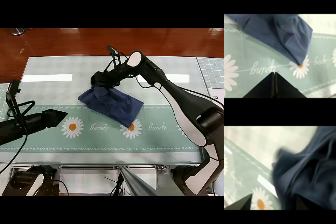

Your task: Fold the shirts.

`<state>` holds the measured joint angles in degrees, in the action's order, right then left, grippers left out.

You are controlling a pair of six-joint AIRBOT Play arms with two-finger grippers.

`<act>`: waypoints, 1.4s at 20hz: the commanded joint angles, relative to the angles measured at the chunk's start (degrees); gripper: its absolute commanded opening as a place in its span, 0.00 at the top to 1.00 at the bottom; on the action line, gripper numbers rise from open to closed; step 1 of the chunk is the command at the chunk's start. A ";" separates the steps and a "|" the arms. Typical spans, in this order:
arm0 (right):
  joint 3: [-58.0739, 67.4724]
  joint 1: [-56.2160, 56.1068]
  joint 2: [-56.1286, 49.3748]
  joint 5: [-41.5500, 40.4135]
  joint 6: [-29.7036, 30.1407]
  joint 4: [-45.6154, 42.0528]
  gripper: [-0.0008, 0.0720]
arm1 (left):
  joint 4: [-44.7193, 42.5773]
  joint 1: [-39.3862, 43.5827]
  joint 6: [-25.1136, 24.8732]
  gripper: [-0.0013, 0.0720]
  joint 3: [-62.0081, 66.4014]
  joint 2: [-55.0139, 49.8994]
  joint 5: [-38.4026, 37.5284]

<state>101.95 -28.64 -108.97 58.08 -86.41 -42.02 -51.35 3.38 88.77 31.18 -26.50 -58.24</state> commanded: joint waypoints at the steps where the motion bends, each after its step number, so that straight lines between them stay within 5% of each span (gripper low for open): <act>1: 1.25 0.79 -0.35 -0.24 3.08 6.49 0.13 | 0.63 0.04 -0.02 0.95 -1.55 -0.81 3.61; 6: 3.74 15.85 10.86 21.68 2.75 1.53 0.13 | 0.57 -0.17 -0.09 0.95 -1.55 -3.32 3.89; 9: -1.53 25.20 25.88 29.94 0.81 -26.88 0.13 | 0.57 -0.15 -0.11 0.95 -1.55 -3.61 4.31; 11: -16.57 30.27 38.88 21.38 -4.48 -37.68 0.13 | 0.59 -0.15 -0.74 0.95 -1.55 -3.61 4.31; 14: -46.90 35.19 56.81 3.39 -11.54 -33.29 0.13 | 0.57 -0.15 -0.92 0.95 -1.55 -3.61 4.37; 16: -63.54 35.32 62.66 -5.97 -14.80 -22.58 0.13 | 0.59 -0.15 -0.90 0.95 -1.55 -3.61 4.79; 18: -75.41 34.75 62.47 -12.04 -7.82 -3.89 0.13 | 0.61 -0.13 -0.90 0.95 -1.55 -3.61 5.77; 23: -75.12 25.64 45.99 -13.62 3.96 7.48 0.13 | 0.61 -0.13 -0.90 0.95 -1.55 -3.69 7.28; 28: -62.79 20.37 28.83 -11.47 7.19 9.16 0.13 | 0.63 -0.13 -0.87 0.95 -1.55 -3.91 6.97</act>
<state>34.04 -5.26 -71.75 45.74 -82.08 -35.59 -50.72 3.27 87.88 29.65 -30.37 -51.33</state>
